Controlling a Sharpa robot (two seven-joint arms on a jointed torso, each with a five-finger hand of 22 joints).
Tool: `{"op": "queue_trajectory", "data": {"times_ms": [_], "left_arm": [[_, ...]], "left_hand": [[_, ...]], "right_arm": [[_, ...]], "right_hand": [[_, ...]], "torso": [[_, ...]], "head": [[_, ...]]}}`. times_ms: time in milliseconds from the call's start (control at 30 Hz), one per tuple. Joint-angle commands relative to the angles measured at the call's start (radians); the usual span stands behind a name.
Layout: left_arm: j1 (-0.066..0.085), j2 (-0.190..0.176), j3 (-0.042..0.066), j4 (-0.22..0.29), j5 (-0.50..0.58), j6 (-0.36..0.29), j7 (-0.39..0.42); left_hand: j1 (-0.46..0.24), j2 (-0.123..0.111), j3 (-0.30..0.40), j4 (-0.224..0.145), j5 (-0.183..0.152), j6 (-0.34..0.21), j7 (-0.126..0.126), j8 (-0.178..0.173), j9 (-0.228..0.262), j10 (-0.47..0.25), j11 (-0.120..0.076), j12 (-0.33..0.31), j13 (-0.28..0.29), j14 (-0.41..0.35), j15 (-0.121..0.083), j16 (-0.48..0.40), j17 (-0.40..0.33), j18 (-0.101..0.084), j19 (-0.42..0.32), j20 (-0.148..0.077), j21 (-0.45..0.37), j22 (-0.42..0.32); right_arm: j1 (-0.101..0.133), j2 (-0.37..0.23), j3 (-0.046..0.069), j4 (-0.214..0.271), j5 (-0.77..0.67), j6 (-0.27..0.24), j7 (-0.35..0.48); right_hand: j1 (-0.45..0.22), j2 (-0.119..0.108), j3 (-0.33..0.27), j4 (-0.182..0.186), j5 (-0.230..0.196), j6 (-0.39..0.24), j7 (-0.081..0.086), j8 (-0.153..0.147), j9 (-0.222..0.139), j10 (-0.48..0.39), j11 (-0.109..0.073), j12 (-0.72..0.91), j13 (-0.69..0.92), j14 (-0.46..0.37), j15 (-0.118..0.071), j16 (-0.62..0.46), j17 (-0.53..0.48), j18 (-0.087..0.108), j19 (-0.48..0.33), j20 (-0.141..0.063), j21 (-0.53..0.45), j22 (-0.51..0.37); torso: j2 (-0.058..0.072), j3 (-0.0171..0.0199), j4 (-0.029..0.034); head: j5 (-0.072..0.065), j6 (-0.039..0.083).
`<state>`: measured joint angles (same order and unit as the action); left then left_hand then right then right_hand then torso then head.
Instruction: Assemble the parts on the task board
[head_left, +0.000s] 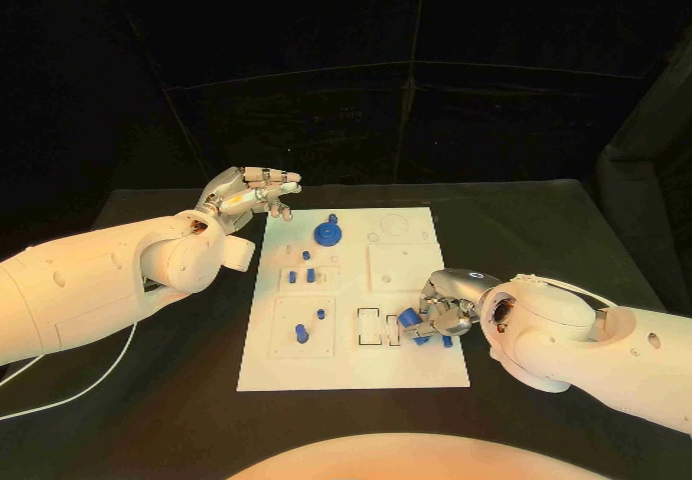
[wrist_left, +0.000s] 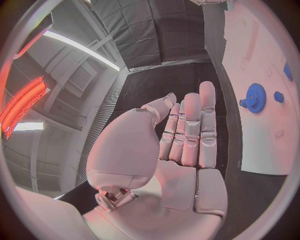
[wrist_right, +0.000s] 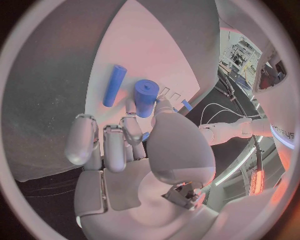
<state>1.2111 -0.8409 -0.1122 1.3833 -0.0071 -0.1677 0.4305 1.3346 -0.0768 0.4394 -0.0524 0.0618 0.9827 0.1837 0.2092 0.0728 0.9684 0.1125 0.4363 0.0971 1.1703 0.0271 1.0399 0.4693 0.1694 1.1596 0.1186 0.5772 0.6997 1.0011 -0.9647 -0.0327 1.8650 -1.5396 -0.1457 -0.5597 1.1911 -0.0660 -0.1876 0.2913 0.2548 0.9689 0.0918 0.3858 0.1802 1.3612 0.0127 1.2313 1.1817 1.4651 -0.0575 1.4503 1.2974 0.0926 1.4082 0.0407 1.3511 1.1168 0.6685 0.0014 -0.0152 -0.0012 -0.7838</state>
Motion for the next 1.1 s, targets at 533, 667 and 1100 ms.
{"op": "queue_trajectory", "data": {"times_ms": [533, 667, 1100], "left_arm": [[0.001, 0.0, 0.0, 0.001, 0.002, 0.015, 0.003], [0.001, 0.001, 0.0, 0.002, 0.002, 0.015, 0.003], [0.001, 0.001, 0.0, 0.005, 0.002, 0.015, 0.002]], "left_hand": [[-0.004, 0.002, 0.0, -0.006, 0.003, -0.008, -0.001, 0.004, -0.001, -0.005, -0.001, 0.005, -0.001, -0.007, -0.002, -0.001, -0.001, 0.013, -0.002, 0.005, -0.005, -0.002], [-0.004, 0.002, 0.0, -0.006, 0.003, -0.008, -0.001, 0.004, -0.001, -0.005, -0.001, 0.005, -0.001, -0.007, -0.002, -0.001, -0.001, 0.013, -0.002, 0.005, -0.005, -0.002], [-0.004, 0.002, 0.001, -0.007, 0.003, -0.008, -0.001, 0.005, -0.001, -0.005, -0.001, 0.006, -0.002, -0.007, -0.002, 0.0, -0.002, 0.013, -0.002, 0.005, -0.005, -0.002]], "right_arm": [[-0.006, -0.057, -0.005, 0.1, 0.114, -0.257, 0.018], [-0.006, -0.041, -0.004, 0.103, 0.14, -0.26, 0.025], [-0.005, 0.046, -0.004, 0.07, 0.169, -0.25, -0.001]], "right_hand": [[0.053, 0.044, -0.014, -0.003, 0.183, -0.01, -0.01, 0.054, 0.035, 0.014, -0.01, 0.012, 0.036, 0.061, -0.009, 0.014, 0.023, -0.012, 0.011, -0.001, 0.016, 0.022], [0.053, 0.047, -0.015, -0.002, 0.189, -0.009, -0.01, 0.056, 0.037, 0.012, -0.01, 0.006, 0.032, 0.061, -0.01, 0.014, 0.022, -0.012, 0.011, -0.001, 0.016, 0.022], [0.061, 0.063, -0.017, -0.005, 0.206, 0.008, -0.018, 0.069, 0.049, 0.012, -0.017, -0.007, 0.025, 0.062, -0.015, 0.015, 0.026, -0.013, 0.013, -0.005, 0.019, 0.028]], "torso": [[0.0, -0.0001, 0.0009], [0.001, -0.001, -0.0002], [0.003, -0.0011, 0.0013]], "head": [[-0.001, 0.011], [0.003, 0.011], [0.012, 0.009]]}}
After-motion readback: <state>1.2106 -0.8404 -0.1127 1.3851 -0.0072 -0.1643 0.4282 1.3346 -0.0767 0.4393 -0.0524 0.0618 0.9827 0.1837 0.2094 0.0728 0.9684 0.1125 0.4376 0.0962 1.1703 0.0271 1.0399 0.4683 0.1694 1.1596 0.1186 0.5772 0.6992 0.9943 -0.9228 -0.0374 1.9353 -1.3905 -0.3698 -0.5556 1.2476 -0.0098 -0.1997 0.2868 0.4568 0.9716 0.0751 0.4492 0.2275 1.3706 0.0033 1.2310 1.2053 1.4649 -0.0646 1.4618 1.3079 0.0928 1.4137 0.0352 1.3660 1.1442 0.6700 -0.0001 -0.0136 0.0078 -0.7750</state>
